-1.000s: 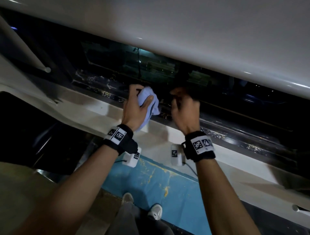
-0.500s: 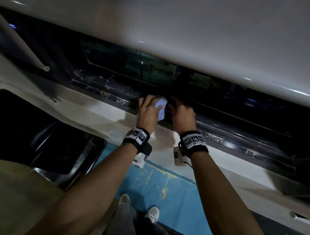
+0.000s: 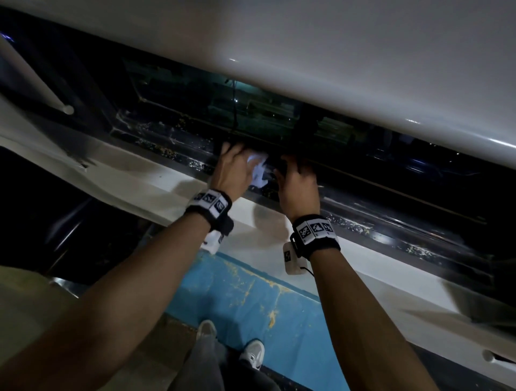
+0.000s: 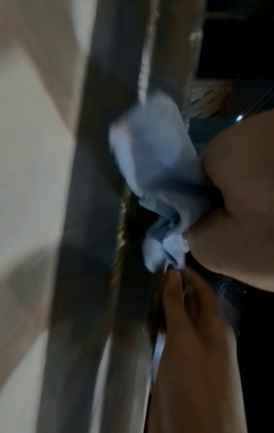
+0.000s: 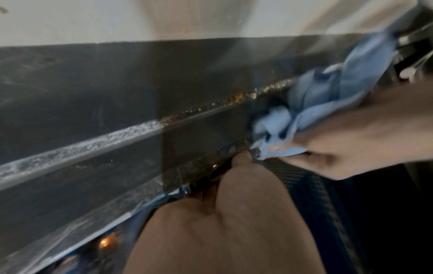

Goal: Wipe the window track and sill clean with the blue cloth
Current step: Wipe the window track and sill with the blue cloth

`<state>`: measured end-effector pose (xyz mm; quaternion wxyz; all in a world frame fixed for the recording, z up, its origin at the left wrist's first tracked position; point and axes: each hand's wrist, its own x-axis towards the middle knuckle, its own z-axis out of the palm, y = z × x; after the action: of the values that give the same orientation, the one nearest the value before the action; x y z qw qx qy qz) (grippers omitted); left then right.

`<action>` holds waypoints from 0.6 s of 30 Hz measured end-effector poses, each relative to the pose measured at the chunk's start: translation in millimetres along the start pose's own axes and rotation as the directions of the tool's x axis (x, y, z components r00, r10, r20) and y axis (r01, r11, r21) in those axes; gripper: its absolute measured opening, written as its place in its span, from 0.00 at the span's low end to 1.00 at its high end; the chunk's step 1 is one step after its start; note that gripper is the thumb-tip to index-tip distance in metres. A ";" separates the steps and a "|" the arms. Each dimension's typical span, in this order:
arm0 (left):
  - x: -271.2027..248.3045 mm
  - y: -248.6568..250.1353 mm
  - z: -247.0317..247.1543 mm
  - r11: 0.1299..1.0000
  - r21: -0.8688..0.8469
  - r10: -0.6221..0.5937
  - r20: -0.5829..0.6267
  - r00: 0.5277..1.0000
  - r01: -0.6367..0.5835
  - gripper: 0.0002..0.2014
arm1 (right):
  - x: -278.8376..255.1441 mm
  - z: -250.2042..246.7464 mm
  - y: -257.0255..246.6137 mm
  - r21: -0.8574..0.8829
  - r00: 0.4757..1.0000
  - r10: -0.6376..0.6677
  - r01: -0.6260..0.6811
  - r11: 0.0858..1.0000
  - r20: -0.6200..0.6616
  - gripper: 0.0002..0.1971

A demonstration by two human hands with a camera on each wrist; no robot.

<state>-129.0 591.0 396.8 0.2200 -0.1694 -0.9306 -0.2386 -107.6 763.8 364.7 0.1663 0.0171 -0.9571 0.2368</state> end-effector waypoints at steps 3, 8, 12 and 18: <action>15.2 2.8 3.6 0.998 0.041 0.058 -0.104 0.993 -0.054 0.14 | 4.9 7.1 -6.9 -0.175 0.999 -0.029 0.022 0.984 -0.039 0.20; -29.5 1.3 11.2 0.999 -0.043 0.018 -0.049 0.999 -0.021 0.14 | -0.6 14.4 -12.7 -0.305 0.999 -0.019 0.004 0.952 -0.047 0.23; 14.4 -29.6 21.1 0.998 -0.001 0.056 0.017 0.998 -0.056 0.15 | -2.0 14.0 -11.9 -0.271 0.994 -0.034 0.005 0.962 -0.100 0.19; -28.7 -9.1 13.2 0.982 -0.170 0.084 -0.025 0.996 -0.087 0.14 | -2.2 13.9 -15.9 -0.284 0.998 0.025 -0.042 0.958 -0.062 0.23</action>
<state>-112.9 584.2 368.9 0.2230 -0.2251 -0.8966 -0.3093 -108.1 743.2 359.5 0.1908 -0.0300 -0.9761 0.0998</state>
